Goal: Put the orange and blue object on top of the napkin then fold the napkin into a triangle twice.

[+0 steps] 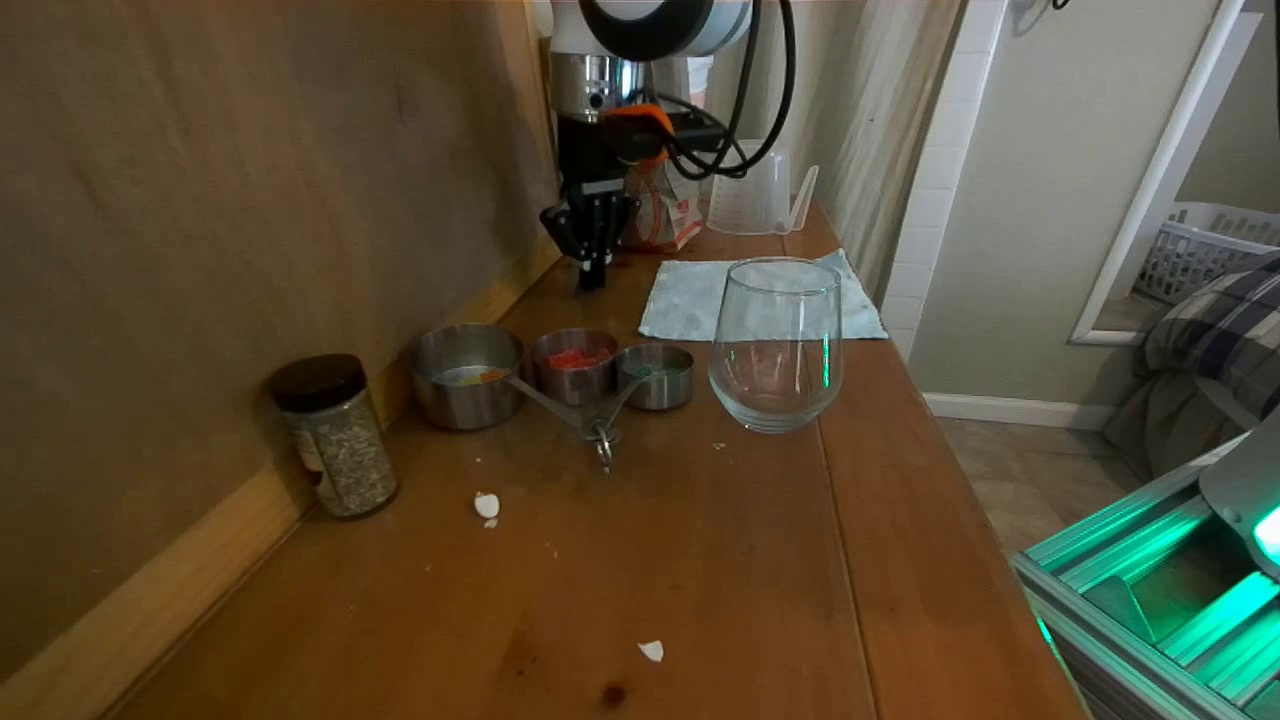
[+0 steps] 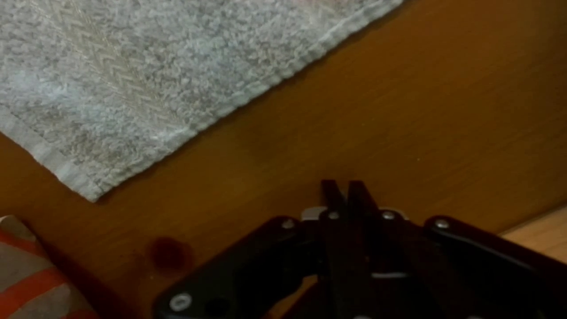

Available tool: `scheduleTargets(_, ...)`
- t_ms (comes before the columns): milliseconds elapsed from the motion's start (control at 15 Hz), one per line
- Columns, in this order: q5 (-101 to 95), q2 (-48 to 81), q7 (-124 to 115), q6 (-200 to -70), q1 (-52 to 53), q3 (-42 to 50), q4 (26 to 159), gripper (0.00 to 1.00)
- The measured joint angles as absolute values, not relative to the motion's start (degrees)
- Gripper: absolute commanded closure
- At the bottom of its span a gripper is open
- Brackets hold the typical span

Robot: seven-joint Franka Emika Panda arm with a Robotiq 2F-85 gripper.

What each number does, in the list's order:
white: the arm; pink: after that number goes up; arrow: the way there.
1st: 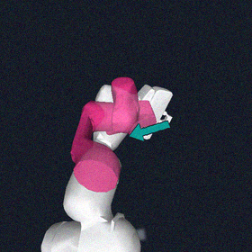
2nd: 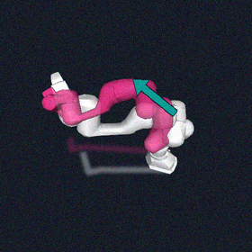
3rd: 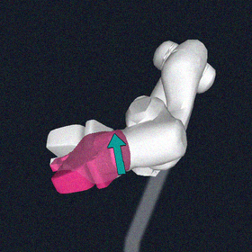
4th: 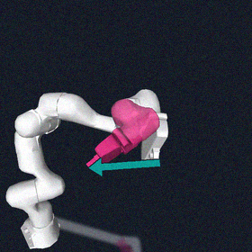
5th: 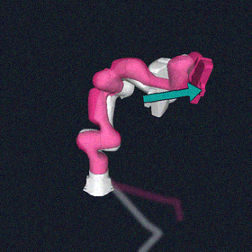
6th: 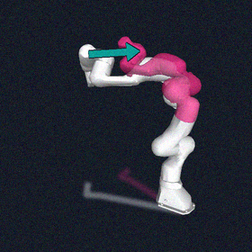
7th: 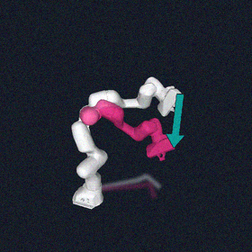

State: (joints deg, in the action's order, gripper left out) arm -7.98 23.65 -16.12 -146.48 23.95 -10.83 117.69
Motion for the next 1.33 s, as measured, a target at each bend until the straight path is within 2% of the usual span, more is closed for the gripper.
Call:
scheduleTargets(267, -7.98, 23.65, -16.13, -146.48, 23.95, -10.75, 117.68, 0.95)
scheduleTargets(1333, -7.98, 21.6, -16.17, -146.89, 23.48, -10.27, 118.87, 0.96)
